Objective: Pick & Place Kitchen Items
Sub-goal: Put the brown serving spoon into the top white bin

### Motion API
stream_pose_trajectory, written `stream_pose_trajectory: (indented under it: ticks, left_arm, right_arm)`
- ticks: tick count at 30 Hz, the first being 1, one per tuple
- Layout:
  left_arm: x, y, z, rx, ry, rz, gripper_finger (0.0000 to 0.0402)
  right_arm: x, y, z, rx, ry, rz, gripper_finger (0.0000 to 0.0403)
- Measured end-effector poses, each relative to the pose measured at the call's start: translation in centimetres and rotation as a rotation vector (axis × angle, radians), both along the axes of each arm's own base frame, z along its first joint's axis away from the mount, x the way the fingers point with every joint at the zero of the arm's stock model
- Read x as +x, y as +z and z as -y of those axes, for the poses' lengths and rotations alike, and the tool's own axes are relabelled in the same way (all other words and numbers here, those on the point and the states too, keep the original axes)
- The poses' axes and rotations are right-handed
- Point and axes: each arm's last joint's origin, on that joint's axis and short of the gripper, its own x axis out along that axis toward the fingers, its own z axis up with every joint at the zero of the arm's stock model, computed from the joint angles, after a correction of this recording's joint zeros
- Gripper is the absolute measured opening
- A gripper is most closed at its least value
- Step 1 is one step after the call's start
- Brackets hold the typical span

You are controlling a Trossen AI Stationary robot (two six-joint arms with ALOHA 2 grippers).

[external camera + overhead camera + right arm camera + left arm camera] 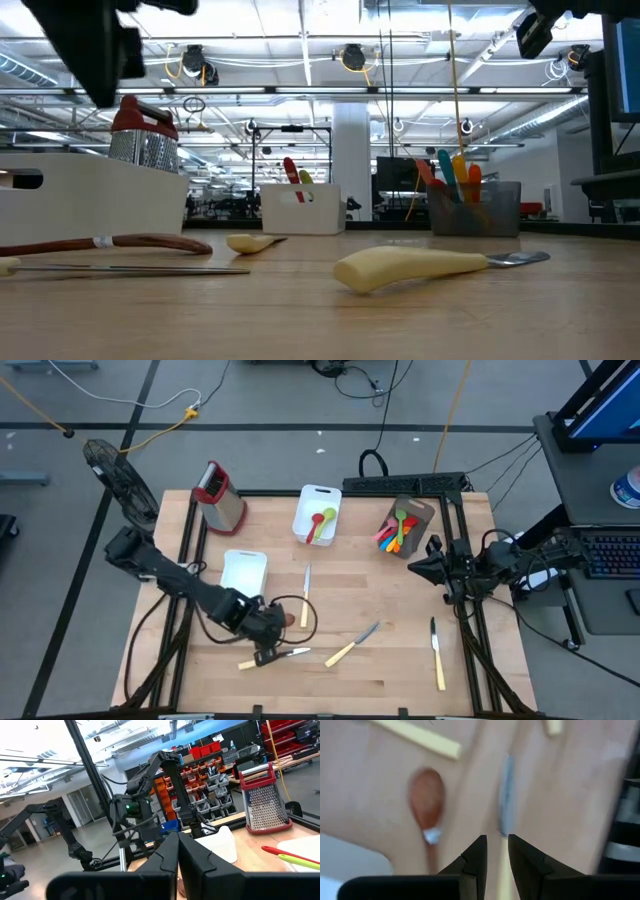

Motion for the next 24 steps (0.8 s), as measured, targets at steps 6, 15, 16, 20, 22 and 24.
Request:
stream_pose_trajectory:
  ticks: [6, 15, 16, 20, 22, 24]
  left_arm:
    - [1.0, -1.4, -0.4, 0.168, -0.143, 0.018, 0.0081]
    - [1.5, -3.4, 0.0, 0.175, -0.179, -0.057, 0.0087]
    - [1.5, -3.5, 0.0, 0.176, -0.180, -0.061, 0.0091]
    - [1.5, -3.8, 0.1, 0.181, -0.186, -0.071, 0.0127]
    - [1.5, -3.8, 0.1, 0.189, -0.203, -0.071, 0.0154]
    - [1.5, -3.8, 0.1, 0.198, -0.218, -0.070, 0.0182]
  right_arm:
    - [0.0, 0.0, 0.0, 0.001, 0.000, 0.000, 0.0004]
    - [0.0, 0.0, 0.0, 0.023, 0.004, -0.002, 0.0004]
    - [0.0, 0.0, 0.0, 0.022, 0.004, -0.002, 0.0004]
    - [0.0, 0.0, 0.0, 0.022, 0.004, -0.002, 0.0004]
    - [0.0, 0.0, 0.0, 0.022, 0.004, -0.002, 0.0004]
    - [0.0, 0.0, 0.0, 0.022, 0.004, -0.002, 0.0004]
